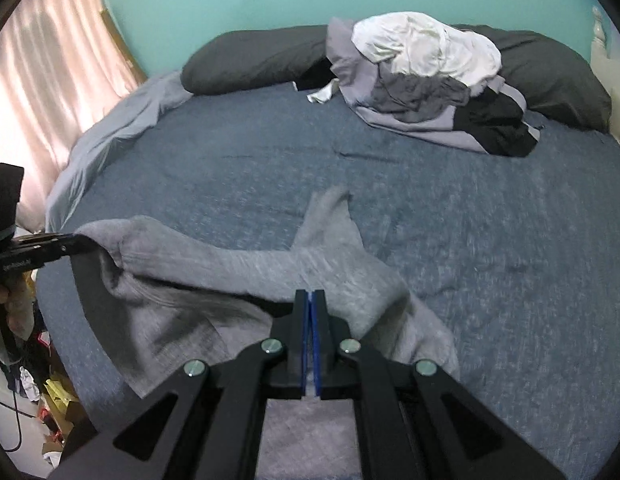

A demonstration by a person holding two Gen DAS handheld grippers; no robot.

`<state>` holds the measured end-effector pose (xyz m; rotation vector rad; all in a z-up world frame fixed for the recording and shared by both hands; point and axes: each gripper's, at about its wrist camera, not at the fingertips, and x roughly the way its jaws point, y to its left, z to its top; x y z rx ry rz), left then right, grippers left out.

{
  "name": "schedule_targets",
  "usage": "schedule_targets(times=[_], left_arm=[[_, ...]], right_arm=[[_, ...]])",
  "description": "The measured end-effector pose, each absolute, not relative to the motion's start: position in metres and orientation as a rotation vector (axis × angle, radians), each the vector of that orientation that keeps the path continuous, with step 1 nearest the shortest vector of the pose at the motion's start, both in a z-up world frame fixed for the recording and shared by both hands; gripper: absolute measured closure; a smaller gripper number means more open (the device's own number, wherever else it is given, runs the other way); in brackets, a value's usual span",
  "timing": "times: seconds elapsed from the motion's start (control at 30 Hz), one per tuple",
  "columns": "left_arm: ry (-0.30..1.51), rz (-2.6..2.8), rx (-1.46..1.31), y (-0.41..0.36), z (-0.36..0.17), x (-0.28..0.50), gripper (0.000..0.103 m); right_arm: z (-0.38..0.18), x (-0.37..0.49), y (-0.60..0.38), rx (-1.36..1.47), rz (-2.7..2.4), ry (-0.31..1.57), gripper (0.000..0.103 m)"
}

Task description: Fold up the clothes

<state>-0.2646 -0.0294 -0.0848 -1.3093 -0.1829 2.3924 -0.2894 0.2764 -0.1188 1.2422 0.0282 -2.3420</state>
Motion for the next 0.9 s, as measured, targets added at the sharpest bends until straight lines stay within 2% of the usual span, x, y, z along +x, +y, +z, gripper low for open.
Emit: schedule_targets(times=[0.43, 0.63, 0.9], left_arm=[[-0.177, 2.368, -1.306, -0.014, -0.084, -0.273, 0.100], [-0.204, 2.348, -1.302, -0.015, -0.085, -0.277, 0.100], [-0.239, 2.332, -1.301, -0.020, -0.090, -0.281, 0.100]], right_arm=[[-0.120, -0.283, 0.295, 1.227, -2.391, 0.102, 0.099], [-0.126, -0.270, 0.255, 1.179, -2.245, 0.263, 0.088], [-0.136, -0.264, 0.214, 1.111, -2.156, 0.295, 0.082]])
